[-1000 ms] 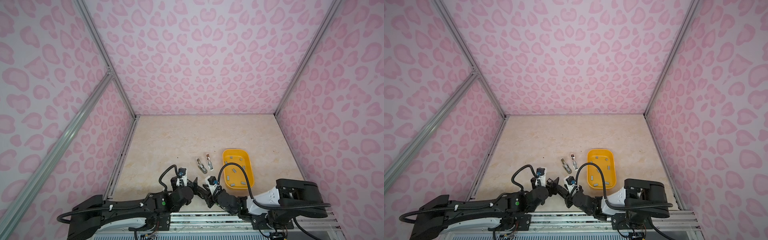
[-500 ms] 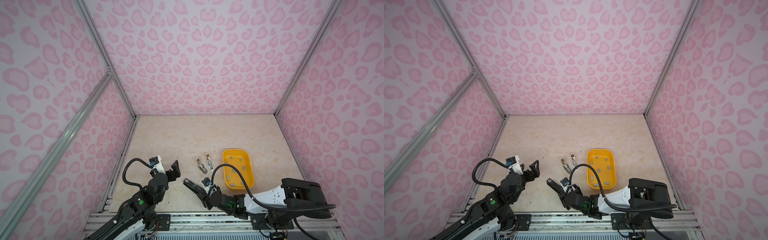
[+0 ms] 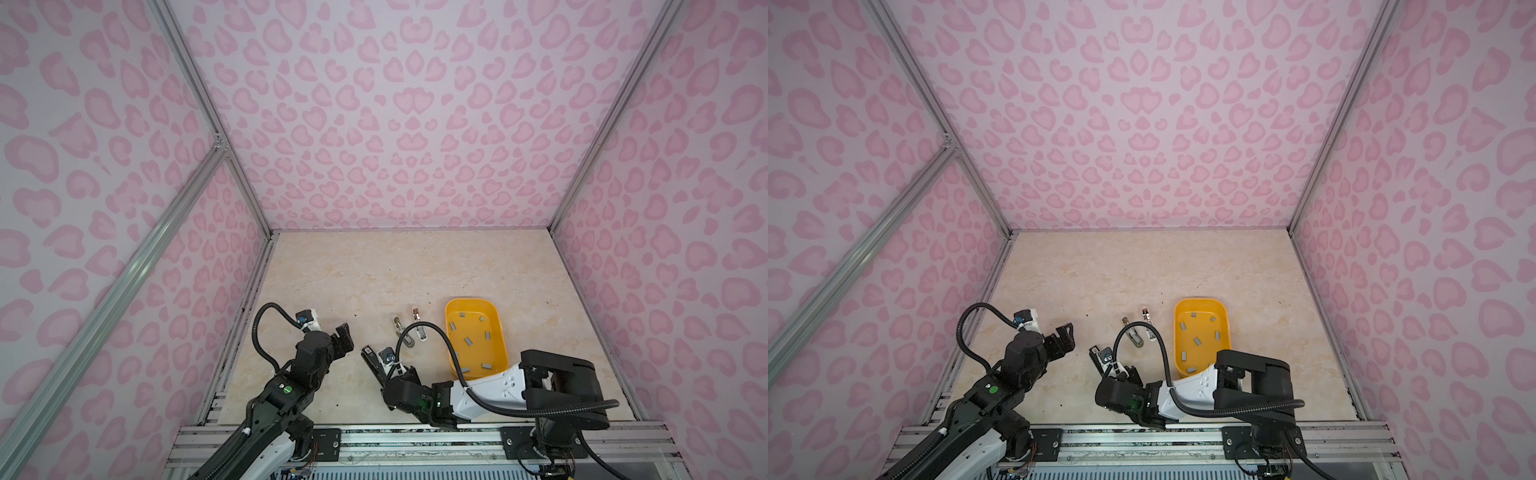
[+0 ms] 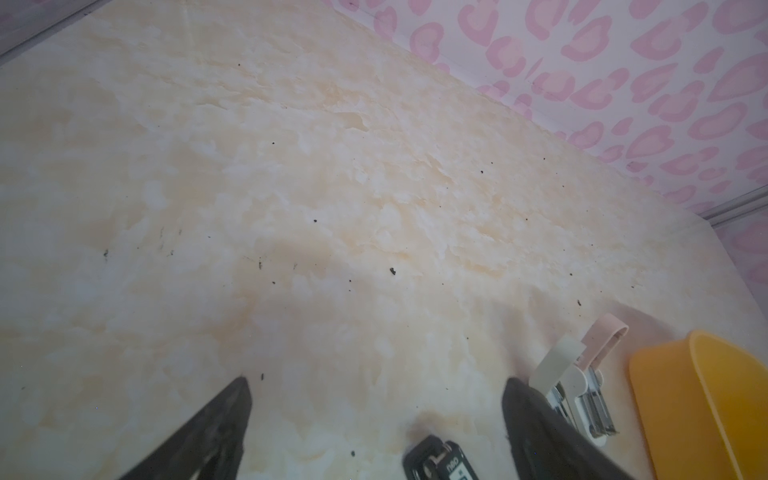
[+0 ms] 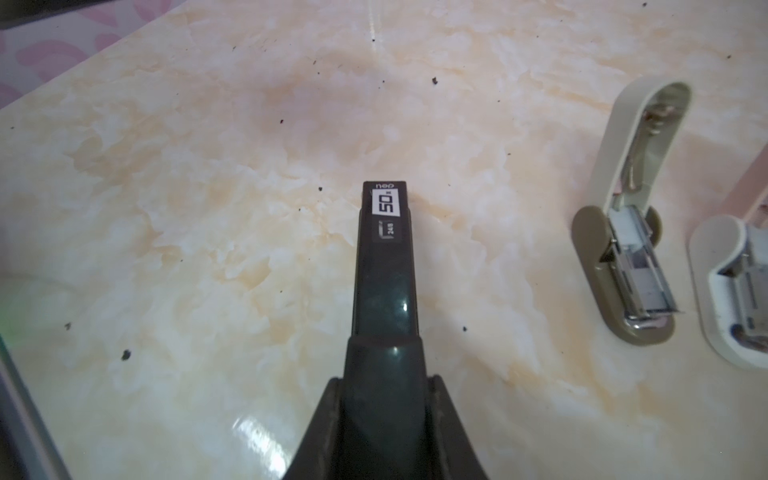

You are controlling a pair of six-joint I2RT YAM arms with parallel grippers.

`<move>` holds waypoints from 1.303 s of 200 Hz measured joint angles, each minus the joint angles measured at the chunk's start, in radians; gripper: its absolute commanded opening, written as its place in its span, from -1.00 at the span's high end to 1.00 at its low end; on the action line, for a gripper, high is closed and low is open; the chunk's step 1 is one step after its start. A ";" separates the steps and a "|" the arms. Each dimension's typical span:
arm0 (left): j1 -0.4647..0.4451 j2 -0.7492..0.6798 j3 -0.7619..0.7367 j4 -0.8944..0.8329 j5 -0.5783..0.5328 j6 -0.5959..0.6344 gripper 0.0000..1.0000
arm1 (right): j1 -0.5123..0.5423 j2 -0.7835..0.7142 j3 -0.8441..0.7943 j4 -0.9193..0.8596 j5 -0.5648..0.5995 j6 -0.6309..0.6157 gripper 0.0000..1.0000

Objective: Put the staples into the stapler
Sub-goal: 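Move the right gripper over the white stapler while the left arm swings toward it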

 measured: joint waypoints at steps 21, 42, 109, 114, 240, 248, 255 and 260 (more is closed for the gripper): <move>0.034 -0.033 -0.001 -0.003 0.004 -0.003 -0.91 | -0.039 0.063 0.075 -0.017 0.010 0.039 0.77; 0.069 -0.067 -0.002 -0.024 0.011 -0.004 -0.91 | -0.056 0.127 0.160 -0.047 0.031 0.054 0.67; 0.098 -0.102 0.000 -0.076 0.058 -0.003 -0.91 | -0.066 0.189 0.266 -0.113 -0.049 0.063 -0.04; 0.098 -0.101 0.003 -0.079 0.064 -0.003 -0.91 | -0.068 0.178 0.257 -0.113 -0.058 0.060 -0.12; 0.046 0.040 0.200 -0.035 0.354 0.078 -0.95 | -0.160 -0.283 -0.219 -0.013 -0.079 -0.086 -0.16; 0.023 0.091 0.233 -0.018 0.362 0.085 -0.96 | -0.167 -0.284 -0.232 -0.006 -0.085 -0.093 -0.14; 0.000 0.131 0.262 -0.014 0.368 0.095 -0.96 | -0.175 -0.281 -0.238 -0.005 -0.092 -0.097 -0.14; -0.016 0.156 0.281 -0.009 0.367 0.100 -0.96 | -0.180 -0.275 -0.240 0.000 -0.098 -0.101 -0.13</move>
